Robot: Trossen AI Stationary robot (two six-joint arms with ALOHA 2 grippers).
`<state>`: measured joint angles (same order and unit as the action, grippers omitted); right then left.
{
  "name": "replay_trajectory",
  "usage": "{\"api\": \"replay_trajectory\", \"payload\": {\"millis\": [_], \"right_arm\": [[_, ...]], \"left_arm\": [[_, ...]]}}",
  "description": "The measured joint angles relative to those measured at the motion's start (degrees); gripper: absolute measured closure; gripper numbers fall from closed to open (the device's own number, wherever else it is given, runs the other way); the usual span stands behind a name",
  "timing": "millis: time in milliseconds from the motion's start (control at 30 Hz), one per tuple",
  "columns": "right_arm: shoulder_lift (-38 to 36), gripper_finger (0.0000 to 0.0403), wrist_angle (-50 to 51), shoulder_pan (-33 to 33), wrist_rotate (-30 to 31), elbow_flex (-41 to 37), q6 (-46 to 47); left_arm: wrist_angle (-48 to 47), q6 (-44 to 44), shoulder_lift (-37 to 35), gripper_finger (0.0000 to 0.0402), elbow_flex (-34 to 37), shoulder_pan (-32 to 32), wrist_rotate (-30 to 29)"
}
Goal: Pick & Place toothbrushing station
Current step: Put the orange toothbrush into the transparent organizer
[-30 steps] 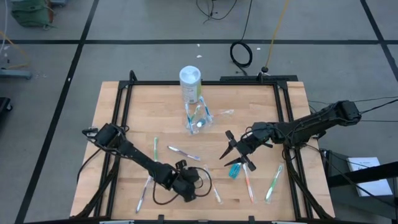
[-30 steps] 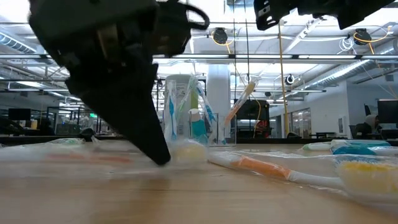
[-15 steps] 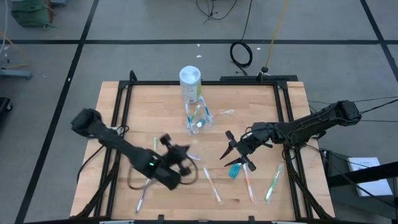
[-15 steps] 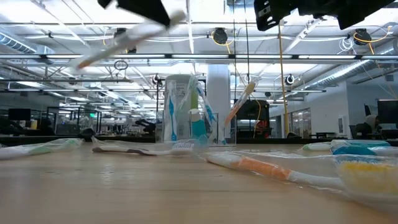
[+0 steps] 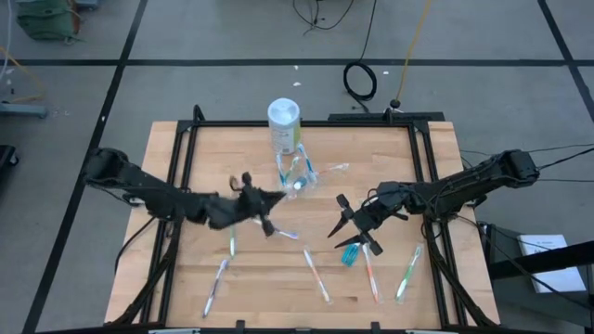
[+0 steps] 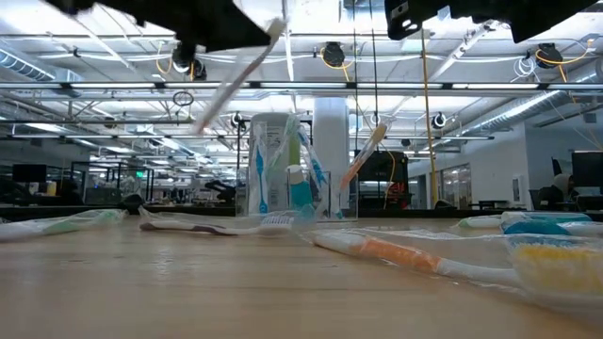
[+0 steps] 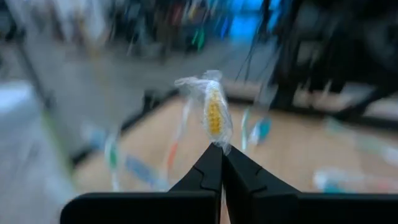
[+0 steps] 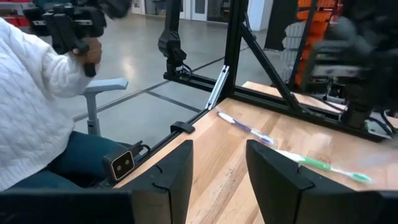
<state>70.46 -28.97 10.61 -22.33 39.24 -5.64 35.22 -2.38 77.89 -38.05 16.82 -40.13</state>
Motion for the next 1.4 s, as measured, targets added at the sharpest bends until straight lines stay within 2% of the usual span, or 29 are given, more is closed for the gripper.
{"api": "replay_trajectory", "payload": {"millis": [133,233,300,467,567,633,800,900,1000,1100,1400], "right_arm": [[0.00,0.0263,0.04,0.00,0.00,0.00,-0.01],[0.00,0.0263,0.04,-0.10,0.00,0.00,-1.24],[0.00,0.0263,0.05,-0.12,0.00,0.00,-2.62],[0.00,0.0263,-0.09,-0.46,0.83,0.00,-6.76],[0.00,0.0263,-0.27,-0.46,5.98,0.00,-7.79],[0.00,0.0263,-0.58,-0.51,11.41,0.00,-8.82],[0.00,0.0263,-0.68,-0.55,23.84,0.00,-10.59],[0.00,0.0263,-1.50,-0.57,29.88,0.00,-12.94],[0.00,0.0263,-3.16,-0.57,34.90,0.00,-14.50],[0.00,0.0263,-4.05,-0.57,37.53,0.00,-14.63],[0.00,0.0263,-3.79,-0.55,37.31,-0.02,-11.31]], "left_arm": [[23.36,9.77,-0.03,0.0399,6.31,-8.02,11.58],[32.12,10.83,1.12,0.0400,8.66,-13.30,17.94],[33.86,10.68,2.69,0.0400,9.22,-15.43,21.38],[38.73,14.06,9.47,0.0400,9.20,-16.86,22.22],[43.24,14.02,14.12,0.0400,9.19,-17.18,22.09],[45.67,13.85,17.29,0.0400,9.19,-16.93,19.43],[48.72,11.08,22.62,0.0400,9.16,-15.00,6.12],[48.66,6.65,24.26,0.0401,9.16,-12.77,-0.76],[48.42,6.89,25.19,0.0399,9.16,-9.98,-7.09],[47.56,8.59,25.48,0.0398,9.14,-7.35,-10.41],[38.18,4.22,25.51,0.0394,9.10,-4.12,-19.94]]}}
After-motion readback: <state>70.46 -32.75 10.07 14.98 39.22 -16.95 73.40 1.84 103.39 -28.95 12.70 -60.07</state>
